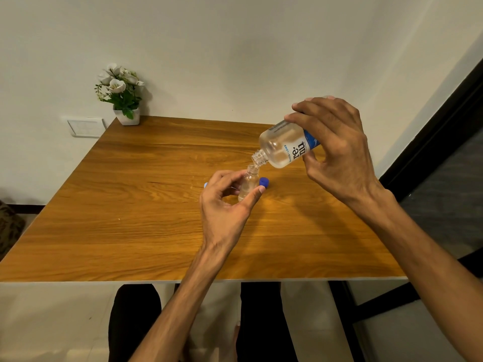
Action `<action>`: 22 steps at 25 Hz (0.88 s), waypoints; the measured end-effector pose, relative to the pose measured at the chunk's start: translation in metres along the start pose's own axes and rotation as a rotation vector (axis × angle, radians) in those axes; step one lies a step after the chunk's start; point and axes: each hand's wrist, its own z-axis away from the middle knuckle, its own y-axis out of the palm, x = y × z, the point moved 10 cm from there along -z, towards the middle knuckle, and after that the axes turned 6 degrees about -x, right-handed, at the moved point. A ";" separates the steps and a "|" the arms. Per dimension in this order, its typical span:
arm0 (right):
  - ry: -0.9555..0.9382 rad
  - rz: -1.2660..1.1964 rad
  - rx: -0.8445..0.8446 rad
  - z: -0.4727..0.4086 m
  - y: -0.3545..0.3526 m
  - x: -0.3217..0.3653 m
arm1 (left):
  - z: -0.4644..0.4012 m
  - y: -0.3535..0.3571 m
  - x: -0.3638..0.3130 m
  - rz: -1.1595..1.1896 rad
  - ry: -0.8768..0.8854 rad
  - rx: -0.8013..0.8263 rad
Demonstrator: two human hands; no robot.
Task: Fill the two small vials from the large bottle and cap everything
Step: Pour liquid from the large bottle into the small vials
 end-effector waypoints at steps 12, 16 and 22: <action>-0.025 -0.003 0.011 -0.003 0.001 0.004 | -0.001 0.000 0.001 -0.001 -0.001 -0.011; -0.038 0.003 0.008 -0.004 0.001 0.005 | 0.000 0.000 0.003 0.010 -0.006 -0.007; -0.051 0.003 0.004 -0.005 -0.001 0.007 | 0.001 0.000 0.002 0.009 -0.011 -0.009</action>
